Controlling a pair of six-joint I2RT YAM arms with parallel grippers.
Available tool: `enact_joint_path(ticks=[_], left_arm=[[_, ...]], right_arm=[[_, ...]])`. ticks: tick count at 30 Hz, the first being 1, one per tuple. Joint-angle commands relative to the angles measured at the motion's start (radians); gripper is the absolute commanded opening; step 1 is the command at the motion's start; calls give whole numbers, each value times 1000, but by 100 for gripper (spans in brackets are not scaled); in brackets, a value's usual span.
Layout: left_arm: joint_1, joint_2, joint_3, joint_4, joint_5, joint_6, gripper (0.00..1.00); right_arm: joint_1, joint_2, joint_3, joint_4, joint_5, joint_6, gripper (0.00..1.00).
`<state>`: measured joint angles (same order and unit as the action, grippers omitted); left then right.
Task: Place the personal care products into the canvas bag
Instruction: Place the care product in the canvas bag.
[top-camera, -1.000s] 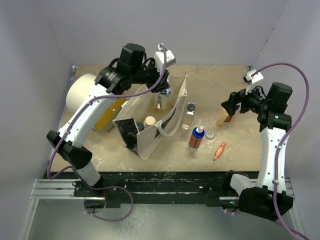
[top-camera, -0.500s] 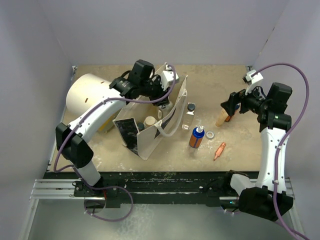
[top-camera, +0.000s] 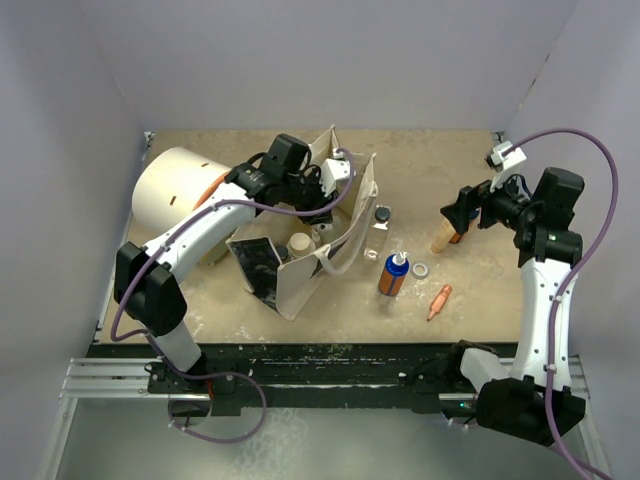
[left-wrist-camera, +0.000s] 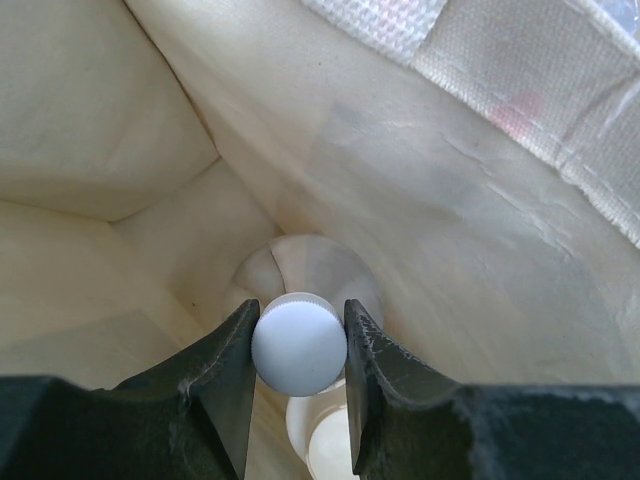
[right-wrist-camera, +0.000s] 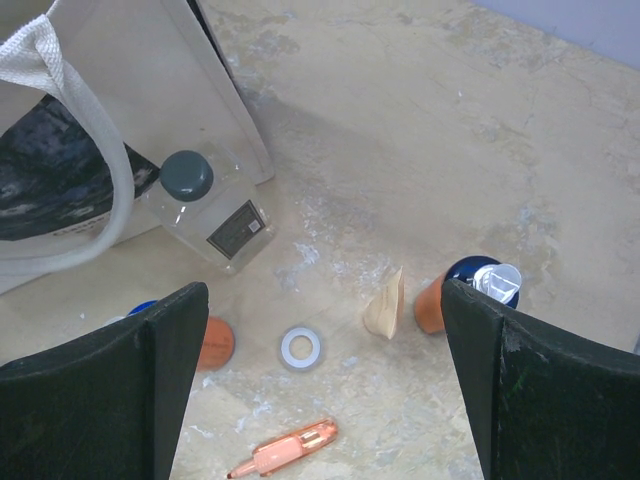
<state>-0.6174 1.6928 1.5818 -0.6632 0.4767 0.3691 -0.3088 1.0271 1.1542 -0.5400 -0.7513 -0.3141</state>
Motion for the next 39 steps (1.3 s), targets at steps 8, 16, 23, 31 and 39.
enact_joint_path(ticks=[8,16,23,31,39], left_arm=[[-2,-75,45,-80,57,59,0],[-3,-75,49,-115,57,70,0],[-5,-52,4,-125,66,97,0],[-17,-37,-103,-49,86,112,12],[-39,-52,-170,10,65,117,27]], right_arm=[[-4,-8,2,26,-34,13,100],[-4,-8,1,25,-36,14,100],[-4,-18,-7,30,-33,15,100],[-4,-18,-7,29,-33,16,100],[-4,-17,-8,30,-31,16,100]])
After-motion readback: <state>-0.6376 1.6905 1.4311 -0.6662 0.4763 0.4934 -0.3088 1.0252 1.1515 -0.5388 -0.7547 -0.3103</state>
